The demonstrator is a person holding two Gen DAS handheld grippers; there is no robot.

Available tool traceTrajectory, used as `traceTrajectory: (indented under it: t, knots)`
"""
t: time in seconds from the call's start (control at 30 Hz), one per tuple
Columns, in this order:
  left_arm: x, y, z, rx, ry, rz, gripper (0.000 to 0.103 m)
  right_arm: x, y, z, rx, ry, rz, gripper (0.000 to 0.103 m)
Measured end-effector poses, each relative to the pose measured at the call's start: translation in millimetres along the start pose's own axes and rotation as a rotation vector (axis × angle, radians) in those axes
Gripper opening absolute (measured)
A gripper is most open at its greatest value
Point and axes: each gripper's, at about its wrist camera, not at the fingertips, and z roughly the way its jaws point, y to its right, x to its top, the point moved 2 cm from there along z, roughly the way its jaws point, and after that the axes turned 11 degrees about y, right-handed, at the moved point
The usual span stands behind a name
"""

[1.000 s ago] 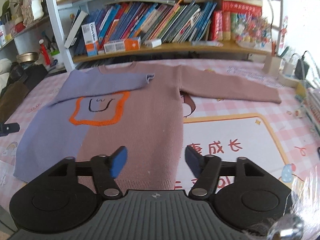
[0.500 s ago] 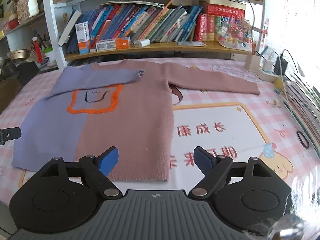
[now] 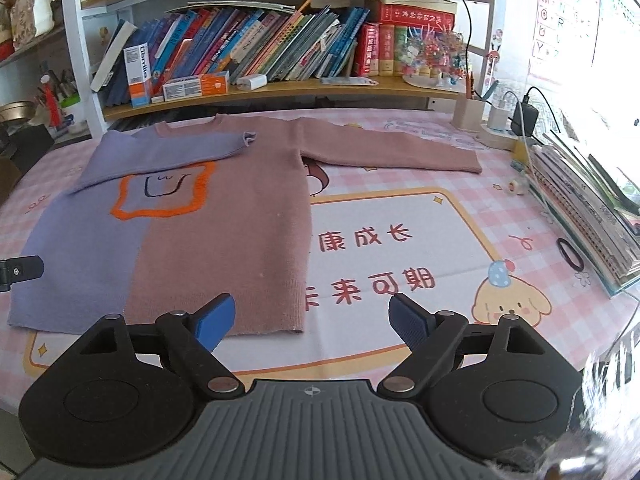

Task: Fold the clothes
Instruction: 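Open both grippers and lift them away from the sweater, then move the open right gripper to the pink sleeve cuff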

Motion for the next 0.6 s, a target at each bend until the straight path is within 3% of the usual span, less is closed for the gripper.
traceTrajectory:
  t: [0.6]
  knots:
    - [11.3, 32.4, 24.2, 0.014, 0.003, -0.013, 0.091, 12.3, 38.3, 22.7, -0.019, 0.002, 0.019, 0.083]
